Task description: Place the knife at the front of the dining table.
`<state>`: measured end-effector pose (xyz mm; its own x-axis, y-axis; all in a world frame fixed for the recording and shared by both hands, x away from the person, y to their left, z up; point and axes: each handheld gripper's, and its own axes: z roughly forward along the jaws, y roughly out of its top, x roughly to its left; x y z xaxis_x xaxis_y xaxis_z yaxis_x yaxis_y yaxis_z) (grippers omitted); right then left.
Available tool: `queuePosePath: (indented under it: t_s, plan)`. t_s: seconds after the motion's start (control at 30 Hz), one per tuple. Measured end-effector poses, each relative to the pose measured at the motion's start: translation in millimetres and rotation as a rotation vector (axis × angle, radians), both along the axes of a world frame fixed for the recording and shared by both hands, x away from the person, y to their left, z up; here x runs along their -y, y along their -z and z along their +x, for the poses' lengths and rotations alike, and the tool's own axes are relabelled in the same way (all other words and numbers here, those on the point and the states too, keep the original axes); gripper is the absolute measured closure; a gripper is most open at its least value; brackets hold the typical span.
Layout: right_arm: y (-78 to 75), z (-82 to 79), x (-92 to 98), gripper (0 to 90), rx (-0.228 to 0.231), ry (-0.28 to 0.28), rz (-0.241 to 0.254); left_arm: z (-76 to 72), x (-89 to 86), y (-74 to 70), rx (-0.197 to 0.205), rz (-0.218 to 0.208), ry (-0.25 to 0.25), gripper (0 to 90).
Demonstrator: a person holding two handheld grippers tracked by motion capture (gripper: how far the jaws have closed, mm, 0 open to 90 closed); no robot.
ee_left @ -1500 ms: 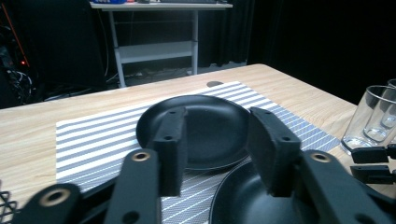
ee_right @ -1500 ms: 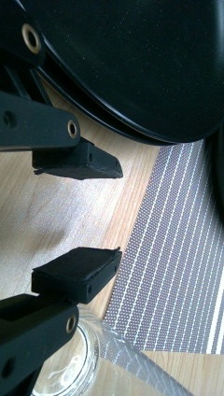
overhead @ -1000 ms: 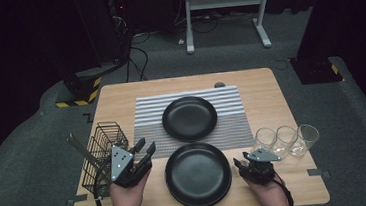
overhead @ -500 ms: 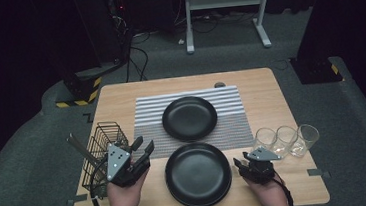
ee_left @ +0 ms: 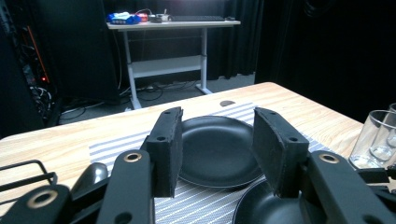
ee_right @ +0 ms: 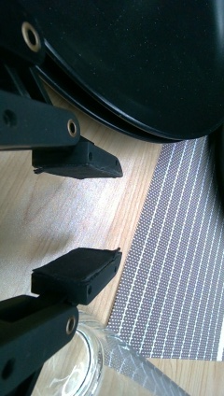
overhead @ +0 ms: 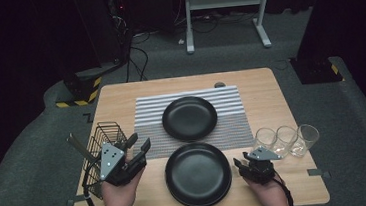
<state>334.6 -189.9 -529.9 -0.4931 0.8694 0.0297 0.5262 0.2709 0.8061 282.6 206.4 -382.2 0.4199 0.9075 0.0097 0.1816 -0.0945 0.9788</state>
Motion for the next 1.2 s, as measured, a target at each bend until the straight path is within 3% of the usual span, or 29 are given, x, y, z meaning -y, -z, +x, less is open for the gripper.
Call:
queuePosePath:
  t_s: [0.6,1.2]
  plan:
    - [0.2,1.2,0.8,52.7,-0.016,0.002,0.011,5.1,-4.1,-7.8,0.012,0.008,-0.019,51.3]
    - [0.2,1.2,0.5,52.4,-0.016,0.0,0.008,3.3,-19.4,-7.6,0.023,0.009,-0.069,51.5]
